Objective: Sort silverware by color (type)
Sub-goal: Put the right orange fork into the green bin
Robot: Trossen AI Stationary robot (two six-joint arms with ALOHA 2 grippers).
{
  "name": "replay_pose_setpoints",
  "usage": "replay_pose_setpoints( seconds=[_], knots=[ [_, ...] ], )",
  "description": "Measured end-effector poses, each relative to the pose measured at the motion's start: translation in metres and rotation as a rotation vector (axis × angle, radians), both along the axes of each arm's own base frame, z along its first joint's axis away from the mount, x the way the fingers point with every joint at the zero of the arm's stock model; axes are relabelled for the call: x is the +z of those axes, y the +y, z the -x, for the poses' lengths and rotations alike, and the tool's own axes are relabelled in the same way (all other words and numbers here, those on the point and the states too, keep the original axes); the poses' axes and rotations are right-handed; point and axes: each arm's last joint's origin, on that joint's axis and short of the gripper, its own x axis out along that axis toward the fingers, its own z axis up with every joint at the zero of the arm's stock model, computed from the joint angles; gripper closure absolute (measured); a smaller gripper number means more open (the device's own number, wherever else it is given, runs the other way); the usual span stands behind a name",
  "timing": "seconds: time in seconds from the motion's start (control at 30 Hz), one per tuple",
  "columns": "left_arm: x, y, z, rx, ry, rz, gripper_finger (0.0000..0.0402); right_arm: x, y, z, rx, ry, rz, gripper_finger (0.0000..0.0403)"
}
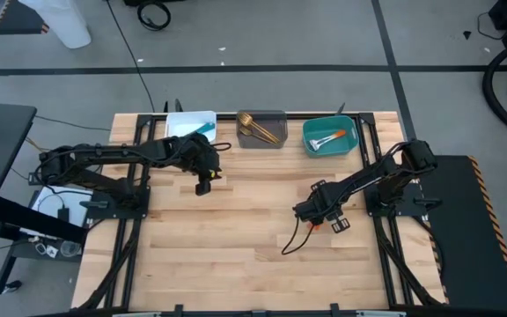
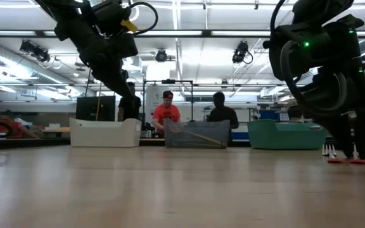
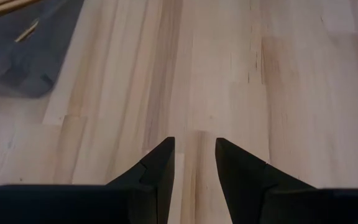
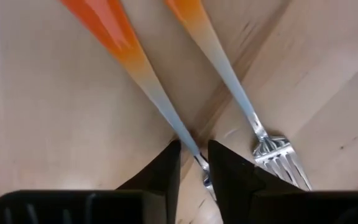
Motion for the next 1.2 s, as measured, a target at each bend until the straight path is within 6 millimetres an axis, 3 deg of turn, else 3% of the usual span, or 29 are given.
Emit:
replay_pose_setpoints(
  seconds=[0.33,0.57,0.87,1.2],
  knots=[
    [-0.005,-0.002,0.006,0.036,0.078,0.055,0.0279,-0.001,0.002,-0.001,0.007,-0.006,-0.044,0.0386],
    [-0.009,-0.004,0.012,0.071,0.155,0.103,0.0279,0.006,0.007,-0.006,0.010,-0.008,-0.042,0.0389],
    [-0.012,-0.005,0.017,0.100,0.215,0.139,0.0279,0.040,0.009,-0.021,-0.013,-0.260,-0.097,0.0390],
    [-0.011,-0.005,0.015,0.105,0.184,0.136,0.0279,0.080,-0.017,-0.021,-0.268,-0.576,0.021,0.0389]
  ],
)
